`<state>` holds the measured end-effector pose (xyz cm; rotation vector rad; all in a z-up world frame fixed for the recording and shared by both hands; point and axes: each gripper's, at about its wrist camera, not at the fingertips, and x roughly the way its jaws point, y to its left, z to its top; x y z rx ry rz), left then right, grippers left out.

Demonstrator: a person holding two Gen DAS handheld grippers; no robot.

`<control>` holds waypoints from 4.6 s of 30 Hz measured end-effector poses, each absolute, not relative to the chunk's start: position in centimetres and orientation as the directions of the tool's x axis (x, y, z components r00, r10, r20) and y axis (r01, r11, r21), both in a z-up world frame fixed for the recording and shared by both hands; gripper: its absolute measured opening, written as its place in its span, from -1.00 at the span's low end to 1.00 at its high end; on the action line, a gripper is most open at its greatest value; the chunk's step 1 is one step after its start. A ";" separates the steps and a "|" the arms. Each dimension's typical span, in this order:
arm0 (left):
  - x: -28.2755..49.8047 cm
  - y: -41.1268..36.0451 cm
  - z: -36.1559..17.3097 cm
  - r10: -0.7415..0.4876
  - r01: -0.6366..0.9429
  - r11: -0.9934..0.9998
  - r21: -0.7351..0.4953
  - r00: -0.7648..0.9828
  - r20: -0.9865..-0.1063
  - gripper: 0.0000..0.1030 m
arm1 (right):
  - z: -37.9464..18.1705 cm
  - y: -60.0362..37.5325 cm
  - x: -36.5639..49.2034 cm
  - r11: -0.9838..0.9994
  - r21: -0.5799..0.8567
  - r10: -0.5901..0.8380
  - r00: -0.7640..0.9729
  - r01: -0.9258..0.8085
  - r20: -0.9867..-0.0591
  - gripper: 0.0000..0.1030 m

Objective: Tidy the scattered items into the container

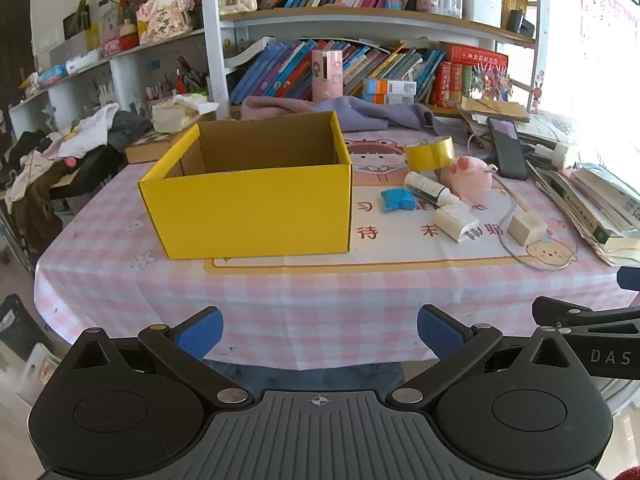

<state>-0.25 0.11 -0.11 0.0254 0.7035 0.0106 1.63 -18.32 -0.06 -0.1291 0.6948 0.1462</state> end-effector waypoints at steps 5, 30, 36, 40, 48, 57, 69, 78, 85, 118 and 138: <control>-0.2 0.1 -0.3 0.025 -0.010 1.000 0.026 0.757 -0.653 1.00 | -0.1 -18.2 1.5 0.980 -0.074 0.094 0.759 -0.185 -0.644 1.00; -0.1 0.4 -0.6 0.025 -0.012 1.000 0.024 0.746 -0.666 1.00 | 0.1 -18.4 1.3 0.984 -0.068 0.086 0.763 -0.167 -0.640 1.00; 0.0 0.6 -0.8 0.011 0.002 1.000 0.018 0.739 -0.673 1.00 | 0.1 -18.3 1.4 0.984 -0.068 0.085 0.762 -0.167 -0.641 1.00; 0.0 0.8 -0.8 0.005 0.003 1.000 0.012 0.741 -0.671 1.00 | 0.0 -18.0 1.4 0.983 -0.070 0.083 0.759 -0.167 -0.646 1.00; 0.2 0.9 -0.7 -0.017 0.022 1.000 -0.001 0.749 -0.662 1.00 | 0.0 -17.6 1.7 0.984 -0.070 0.081 0.756 -0.166 -0.650 1.00; 0.3 0.6 -1.0 -0.021 0.052 0.998 0.026 0.745 -0.667 1.00 | -0.3 -17.9 2.1 0.990 -0.055 0.063 0.747 -0.132 -0.662 1.00; 0.1 1.6 -1.6 0.004 0.053 0.997 0.058 0.700 -0.714 1.00 | -0.9 -18.7 2.6 0.998 0.007 0.051 0.714 -0.065 -0.698 1.00; 0.6 1.5 -1.9 0.042 0.034 0.996 0.087 0.662 -0.748 1.00 | -1.5 -19.0 3.2 0.996 0.074 0.093 0.706 -0.058 -0.702 1.00; 0.6 -0.3 -1.1 0.035 0.078 0.989 0.122 0.690 -0.723 1.00 | -1.9 -19.9 3.4 0.996 0.057 0.089 0.682 -0.070 -0.726 1.00; 6.5 -4.9 -1.0 -0.164 0.243 0.969 0.036 0.749 -0.642 1.00 | 0.5 -22.1 8.4 0.971 -0.072 0.133 0.763 -0.229 -0.633 0.87; 14.4 -12.7 -2.5 -0.130 0.242 0.969 0.054 0.682 -0.720 1.00 | -1.8 -28.0 19.8 0.962 -0.020 0.166 0.643 -0.271 -0.747 0.80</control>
